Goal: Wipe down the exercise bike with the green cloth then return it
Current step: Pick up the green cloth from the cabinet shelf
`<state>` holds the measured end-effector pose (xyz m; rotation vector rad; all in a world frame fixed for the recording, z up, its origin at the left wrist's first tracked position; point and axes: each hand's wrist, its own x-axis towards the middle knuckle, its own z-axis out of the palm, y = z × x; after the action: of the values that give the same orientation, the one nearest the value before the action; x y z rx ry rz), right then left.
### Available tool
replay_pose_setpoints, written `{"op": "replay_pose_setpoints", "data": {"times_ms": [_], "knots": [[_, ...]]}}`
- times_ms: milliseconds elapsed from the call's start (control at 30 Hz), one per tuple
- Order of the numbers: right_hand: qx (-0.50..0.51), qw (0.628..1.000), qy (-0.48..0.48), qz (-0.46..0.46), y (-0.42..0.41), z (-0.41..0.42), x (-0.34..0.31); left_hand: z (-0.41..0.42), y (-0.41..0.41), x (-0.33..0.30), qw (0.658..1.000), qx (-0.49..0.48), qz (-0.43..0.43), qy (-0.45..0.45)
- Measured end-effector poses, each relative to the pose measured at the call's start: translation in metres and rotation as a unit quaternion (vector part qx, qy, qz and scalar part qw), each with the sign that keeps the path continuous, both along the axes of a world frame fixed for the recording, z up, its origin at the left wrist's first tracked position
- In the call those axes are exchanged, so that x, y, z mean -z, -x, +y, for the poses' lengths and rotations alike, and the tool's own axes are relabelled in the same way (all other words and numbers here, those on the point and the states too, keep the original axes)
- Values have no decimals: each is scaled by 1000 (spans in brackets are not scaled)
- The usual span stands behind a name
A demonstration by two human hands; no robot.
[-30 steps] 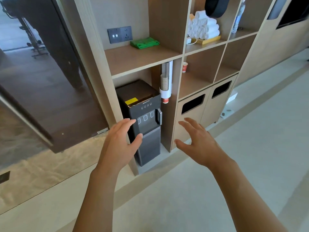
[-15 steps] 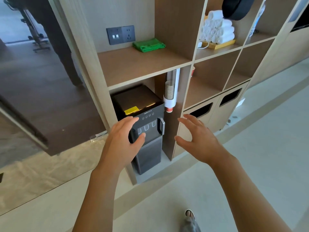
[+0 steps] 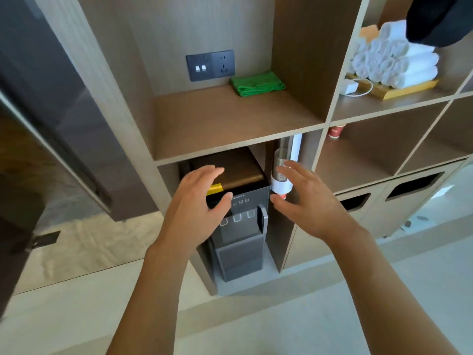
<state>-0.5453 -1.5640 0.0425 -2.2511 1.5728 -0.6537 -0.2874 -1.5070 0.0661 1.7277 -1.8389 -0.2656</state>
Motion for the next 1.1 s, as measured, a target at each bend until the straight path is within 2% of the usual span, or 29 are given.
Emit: {"op": "replay_pose_setpoints", "data": {"times_ms": [400,733,933,1100], "knots": [[-40,998,43,-28,-1,-95,-9,-85,8,-9,999,-21,-37,15],[-29,999,43,-8,-36,-165,-41,-179,-22,-13,999,21,18,27],[-39,997,58,28,-43,-211,-55,-236,-29,-31,995,43,-55,74],[-56,995,72,45,-43,-256,-66,-275,-28,-32,994,43,-78,63]]}}
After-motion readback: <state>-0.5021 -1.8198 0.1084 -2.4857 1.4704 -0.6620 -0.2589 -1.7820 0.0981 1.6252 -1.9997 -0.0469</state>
